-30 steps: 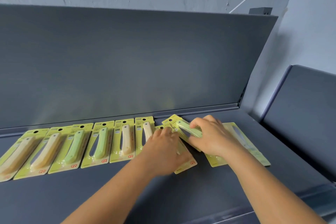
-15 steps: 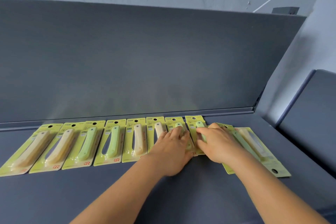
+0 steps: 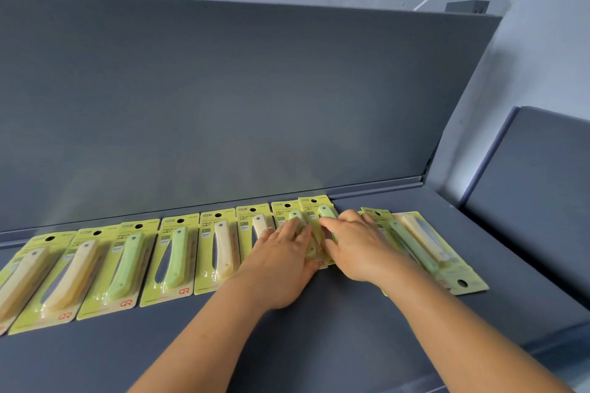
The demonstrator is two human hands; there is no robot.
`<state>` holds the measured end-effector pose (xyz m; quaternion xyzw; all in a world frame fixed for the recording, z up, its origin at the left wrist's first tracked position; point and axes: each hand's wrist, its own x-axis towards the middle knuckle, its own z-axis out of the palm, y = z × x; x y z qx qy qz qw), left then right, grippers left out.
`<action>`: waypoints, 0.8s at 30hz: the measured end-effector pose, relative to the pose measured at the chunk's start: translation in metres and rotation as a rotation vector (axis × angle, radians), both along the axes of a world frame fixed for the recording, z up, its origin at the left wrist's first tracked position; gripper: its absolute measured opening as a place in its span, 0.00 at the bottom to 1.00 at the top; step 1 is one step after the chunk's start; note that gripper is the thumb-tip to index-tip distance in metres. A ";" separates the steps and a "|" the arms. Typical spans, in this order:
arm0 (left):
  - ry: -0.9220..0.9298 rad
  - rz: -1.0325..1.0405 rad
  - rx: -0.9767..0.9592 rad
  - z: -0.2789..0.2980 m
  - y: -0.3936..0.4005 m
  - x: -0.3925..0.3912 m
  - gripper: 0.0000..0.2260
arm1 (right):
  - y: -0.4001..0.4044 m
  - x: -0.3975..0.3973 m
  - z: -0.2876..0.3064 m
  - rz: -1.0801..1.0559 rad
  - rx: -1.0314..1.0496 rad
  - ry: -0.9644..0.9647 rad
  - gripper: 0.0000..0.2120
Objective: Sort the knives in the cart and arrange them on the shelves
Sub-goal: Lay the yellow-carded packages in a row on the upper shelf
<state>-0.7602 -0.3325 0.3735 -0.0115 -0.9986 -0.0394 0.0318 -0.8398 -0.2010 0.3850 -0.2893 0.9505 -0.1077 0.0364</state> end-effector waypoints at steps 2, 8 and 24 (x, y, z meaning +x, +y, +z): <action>-0.007 0.003 -0.022 0.001 0.001 0.000 0.28 | 0.005 0.002 0.005 0.011 -0.040 -0.013 0.20; 0.024 -0.019 -0.055 0.005 0.008 0.000 0.27 | 0.055 -0.003 0.020 -0.085 -0.038 0.086 0.21; -0.071 -0.172 -0.047 0.009 0.099 -0.029 0.31 | 0.111 -0.037 -0.003 -0.107 -0.005 -0.044 0.22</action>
